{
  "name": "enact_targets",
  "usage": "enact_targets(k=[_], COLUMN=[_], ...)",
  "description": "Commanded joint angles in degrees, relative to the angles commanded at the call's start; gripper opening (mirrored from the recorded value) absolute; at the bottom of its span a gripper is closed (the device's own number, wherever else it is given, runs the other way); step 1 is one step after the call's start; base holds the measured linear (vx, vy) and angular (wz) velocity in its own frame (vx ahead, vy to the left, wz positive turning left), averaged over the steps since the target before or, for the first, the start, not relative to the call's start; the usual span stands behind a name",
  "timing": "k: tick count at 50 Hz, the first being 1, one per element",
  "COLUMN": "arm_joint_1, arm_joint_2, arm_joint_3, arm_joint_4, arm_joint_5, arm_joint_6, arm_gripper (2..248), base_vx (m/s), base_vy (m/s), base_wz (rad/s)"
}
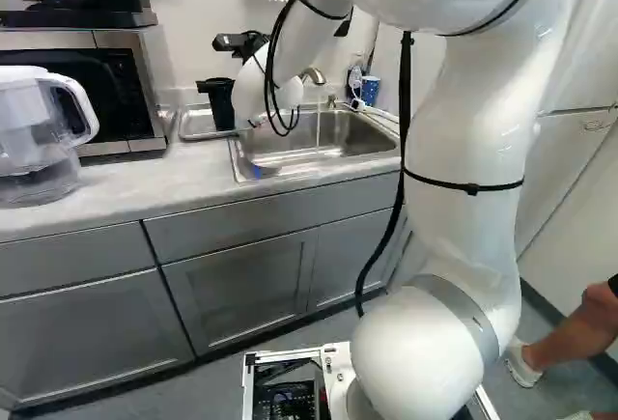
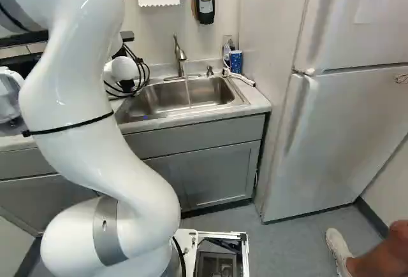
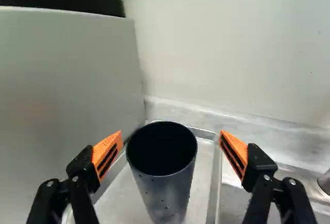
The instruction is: Rinse the cup and place it in the tray
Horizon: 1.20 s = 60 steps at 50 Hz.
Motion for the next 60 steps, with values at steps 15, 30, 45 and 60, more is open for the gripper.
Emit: enact_targets(k=[15, 30, 45, 60], arm_joint_1=[0.0, 0.0, -0.4, -1.3], arm_joint_2=[1.1, 2.1, 3.4, 5.3], arm_joint_3=[-0.7, -1.4, -1.7, -1.5], arm_joint_4=[0.0, 0.0, 0.0, 0.0], arm_joint_5=[-1.6, -3.6, -5.8, -8.0], arm_joint_6=[0.0, 0.0, 0.0, 0.0], arm_gripper=[247, 247, 247, 247], base_vx=[0.0, 0.0, 0.0, 0.0], base_vy=[0.0, 0.0, 0.0, 0.0], base_wz=[0.0, 0.0, 0.0, 0.0])
